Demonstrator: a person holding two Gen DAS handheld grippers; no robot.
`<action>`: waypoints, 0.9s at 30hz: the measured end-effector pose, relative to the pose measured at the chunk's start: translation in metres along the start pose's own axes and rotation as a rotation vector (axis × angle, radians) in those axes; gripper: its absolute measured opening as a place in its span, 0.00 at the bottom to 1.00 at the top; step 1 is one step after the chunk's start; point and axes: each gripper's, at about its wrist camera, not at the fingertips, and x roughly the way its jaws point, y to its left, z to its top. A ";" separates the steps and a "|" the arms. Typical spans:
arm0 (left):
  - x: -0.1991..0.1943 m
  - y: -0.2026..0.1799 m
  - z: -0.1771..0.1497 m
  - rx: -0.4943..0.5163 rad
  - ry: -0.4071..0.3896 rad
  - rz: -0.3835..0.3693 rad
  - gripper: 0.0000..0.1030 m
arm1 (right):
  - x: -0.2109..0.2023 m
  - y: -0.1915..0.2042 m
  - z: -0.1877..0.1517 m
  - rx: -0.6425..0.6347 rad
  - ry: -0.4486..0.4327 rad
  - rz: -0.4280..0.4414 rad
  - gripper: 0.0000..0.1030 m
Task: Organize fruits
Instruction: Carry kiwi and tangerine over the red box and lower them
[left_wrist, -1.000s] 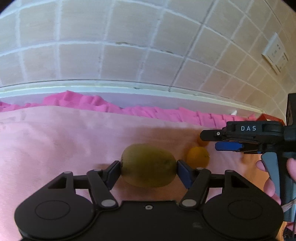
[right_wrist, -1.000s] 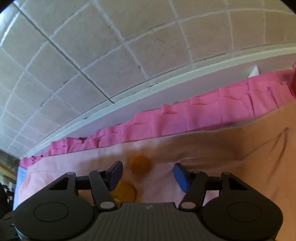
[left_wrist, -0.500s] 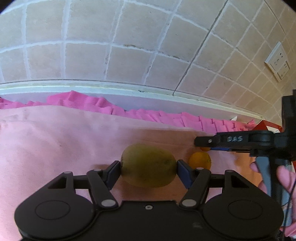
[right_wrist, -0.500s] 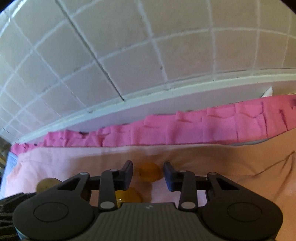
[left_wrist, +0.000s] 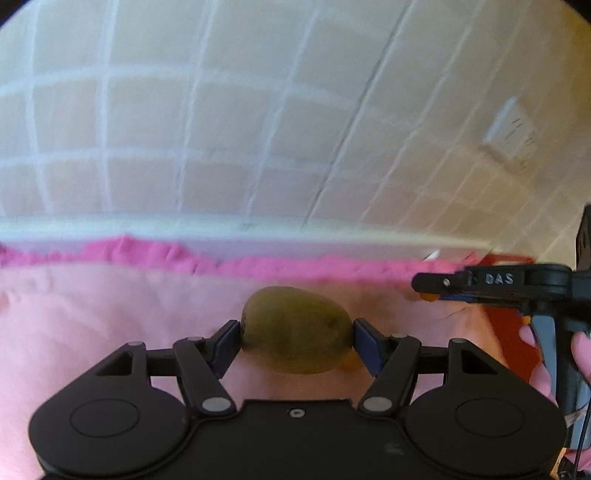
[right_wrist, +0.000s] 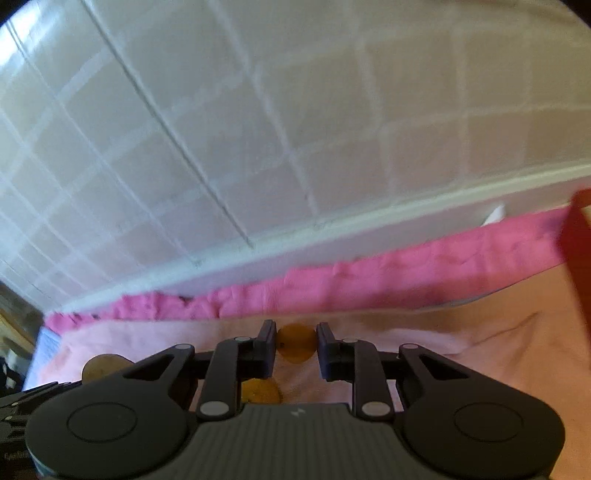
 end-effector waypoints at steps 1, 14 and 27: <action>-0.008 -0.008 0.003 0.013 -0.021 -0.013 0.77 | -0.015 -0.002 0.002 0.003 -0.025 -0.004 0.24; -0.043 -0.152 0.049 0.224 -0.174 -0.259 0.77 | -0.256 -0.112 -0.044 0.158 -0.322 -0.231 0.24; 0.076 -0.297 0.018 0.172 0.002 -0.515 0.77 | -0.295 -0.237 -0.103 0.382 -0.314 -0.293 0.24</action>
